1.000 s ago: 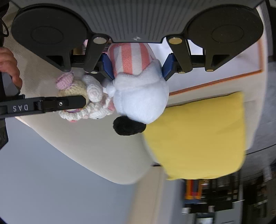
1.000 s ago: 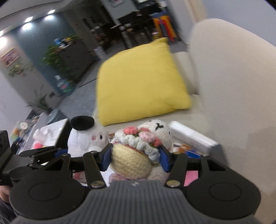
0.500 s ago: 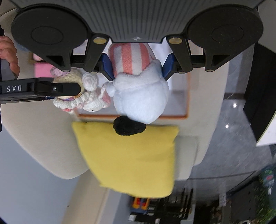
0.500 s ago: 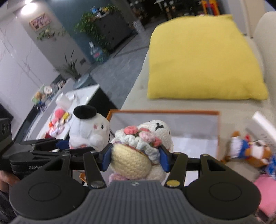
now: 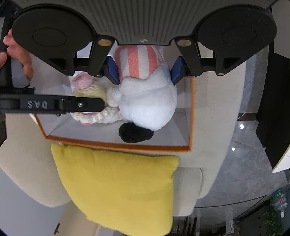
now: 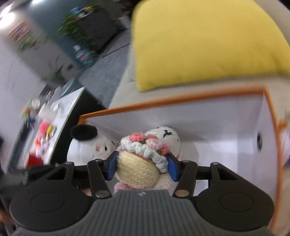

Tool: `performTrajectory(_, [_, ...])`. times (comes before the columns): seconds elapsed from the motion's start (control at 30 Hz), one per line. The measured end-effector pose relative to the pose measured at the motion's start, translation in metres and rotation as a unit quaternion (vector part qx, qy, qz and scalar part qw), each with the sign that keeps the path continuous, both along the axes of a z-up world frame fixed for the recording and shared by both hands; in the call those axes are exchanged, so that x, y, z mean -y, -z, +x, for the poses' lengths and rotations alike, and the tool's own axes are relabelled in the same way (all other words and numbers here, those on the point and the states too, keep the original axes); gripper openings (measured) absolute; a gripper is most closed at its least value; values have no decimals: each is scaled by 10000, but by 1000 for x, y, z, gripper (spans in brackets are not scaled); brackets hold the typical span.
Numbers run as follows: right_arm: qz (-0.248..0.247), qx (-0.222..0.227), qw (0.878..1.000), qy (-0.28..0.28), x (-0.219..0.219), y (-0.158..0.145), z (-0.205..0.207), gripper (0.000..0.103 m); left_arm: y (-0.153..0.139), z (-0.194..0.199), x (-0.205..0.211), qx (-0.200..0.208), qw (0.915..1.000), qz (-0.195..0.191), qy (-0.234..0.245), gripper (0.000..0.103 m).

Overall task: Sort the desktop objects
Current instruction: 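Carry both plush toys over the orange box and lower them inside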

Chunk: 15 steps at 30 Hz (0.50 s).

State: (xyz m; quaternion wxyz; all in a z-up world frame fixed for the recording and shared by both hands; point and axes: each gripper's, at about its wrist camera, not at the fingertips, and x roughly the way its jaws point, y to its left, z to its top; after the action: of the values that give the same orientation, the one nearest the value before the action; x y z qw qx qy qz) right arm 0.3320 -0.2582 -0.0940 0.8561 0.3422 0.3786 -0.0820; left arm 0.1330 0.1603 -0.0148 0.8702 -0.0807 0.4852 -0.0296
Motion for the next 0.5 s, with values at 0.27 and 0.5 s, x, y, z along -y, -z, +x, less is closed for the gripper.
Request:
performTrajectory(0.27, [1591,475,9758,1419,14,39,-23,58,15,19,26,-248,9972,707,26,70])
performTrajectory(0.5, [1186,-640,9869,888,11,32,-12,64,29,28,37,-380,9921,1138,361,71])
